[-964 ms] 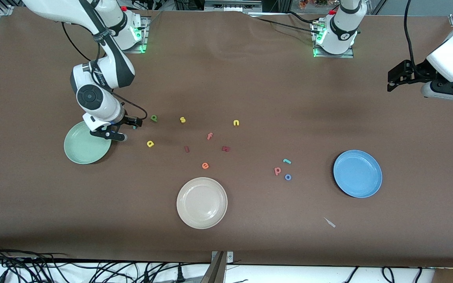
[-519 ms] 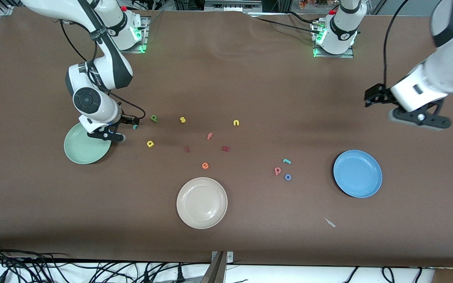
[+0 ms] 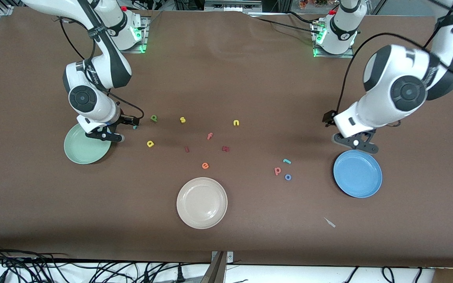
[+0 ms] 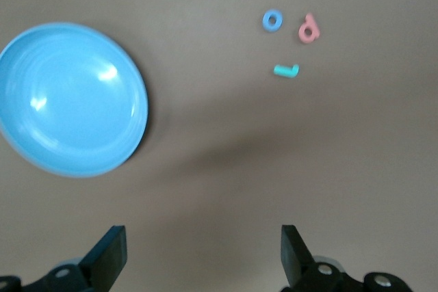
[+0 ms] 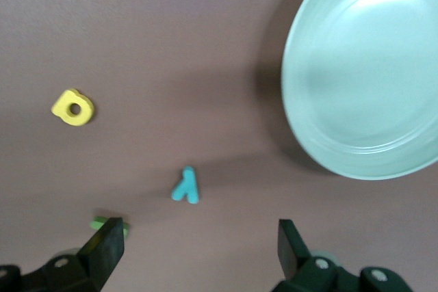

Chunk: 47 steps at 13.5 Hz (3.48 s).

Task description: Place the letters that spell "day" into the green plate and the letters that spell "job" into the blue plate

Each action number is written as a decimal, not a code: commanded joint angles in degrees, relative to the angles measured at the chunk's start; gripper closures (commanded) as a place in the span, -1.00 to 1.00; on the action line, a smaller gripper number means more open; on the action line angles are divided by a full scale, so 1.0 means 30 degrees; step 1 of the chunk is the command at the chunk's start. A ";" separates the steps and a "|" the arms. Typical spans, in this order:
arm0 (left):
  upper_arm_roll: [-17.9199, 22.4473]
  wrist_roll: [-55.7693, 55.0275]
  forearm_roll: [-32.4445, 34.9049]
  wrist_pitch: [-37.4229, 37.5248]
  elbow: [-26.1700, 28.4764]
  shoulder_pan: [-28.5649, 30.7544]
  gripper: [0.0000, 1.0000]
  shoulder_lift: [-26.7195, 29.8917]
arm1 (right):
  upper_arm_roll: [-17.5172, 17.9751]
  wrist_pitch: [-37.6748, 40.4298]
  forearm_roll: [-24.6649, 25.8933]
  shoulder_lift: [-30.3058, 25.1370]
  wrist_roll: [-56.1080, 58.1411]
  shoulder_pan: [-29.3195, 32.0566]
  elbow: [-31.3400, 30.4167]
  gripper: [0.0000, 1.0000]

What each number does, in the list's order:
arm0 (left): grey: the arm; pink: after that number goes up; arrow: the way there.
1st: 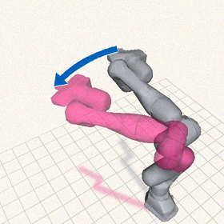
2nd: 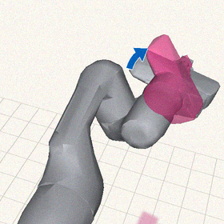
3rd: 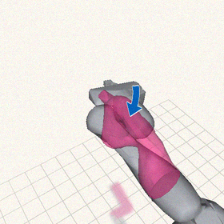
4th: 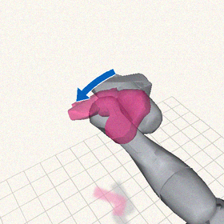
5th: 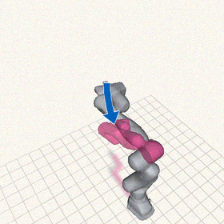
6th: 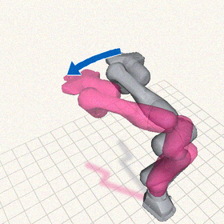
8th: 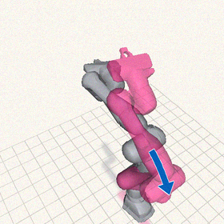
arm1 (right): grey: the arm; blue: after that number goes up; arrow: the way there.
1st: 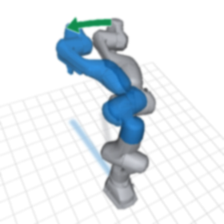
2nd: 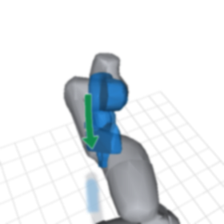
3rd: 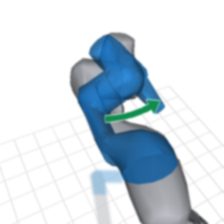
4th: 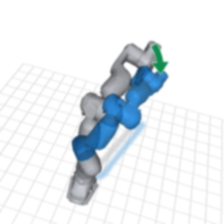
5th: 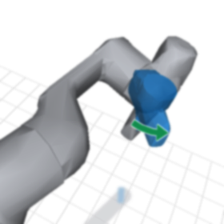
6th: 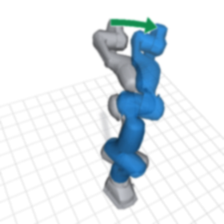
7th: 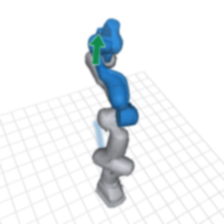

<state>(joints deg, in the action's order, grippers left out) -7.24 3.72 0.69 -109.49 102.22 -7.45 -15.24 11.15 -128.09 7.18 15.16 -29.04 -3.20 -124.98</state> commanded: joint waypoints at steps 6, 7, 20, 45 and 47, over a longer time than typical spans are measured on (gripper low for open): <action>0.0275 -0.1912 -0.0466 -0.6999 -0.0148 -0.1936 -0.99 -0.4406 | -0.0114 -0.6244 -0.0518 -0.0805 -0.1483 -0.0193 -0.4389 -0.98; 0.0305 -0.2118 -0.0466 -0.7676 -0.0089 -0.2259 -0.99 -0.4875 | -0.0114 -0.7157 -0.0518 -0.0601 -0.1483 -0.0193 -0.4715 -0.98; 0.1653 -0.2677 -0.0466 -1.1755 0.0585 -0.4429 -0.99 -0.7809 | -0.0114 -0.8660 -0.0489 0.1247 -0.1278 -0.0164 -0.4601 -0.28; 0.2415 0.3253 -0.0202 -1.1051 0.4920 0.0513 0.43 -0.1892 | -0.0319 -0.9217 -0.0284 0.2008 -0.0809 0.0071 -0.4221 0.60; 0.2444 0.5141 -0.0289 -1.1226 0.5009 0.1398 0.33 -0.2037 | -0.0319 -0.9217 -0.0284 0.2008 -0.0838 0.0071 -0.4220 0.60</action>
<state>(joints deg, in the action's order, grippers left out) 1.25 13.72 0.70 -142.29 114.98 -5.55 -22.34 10.74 -153.86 6.59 18.87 -32.75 -3.16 -138.11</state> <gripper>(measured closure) 0.581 0.740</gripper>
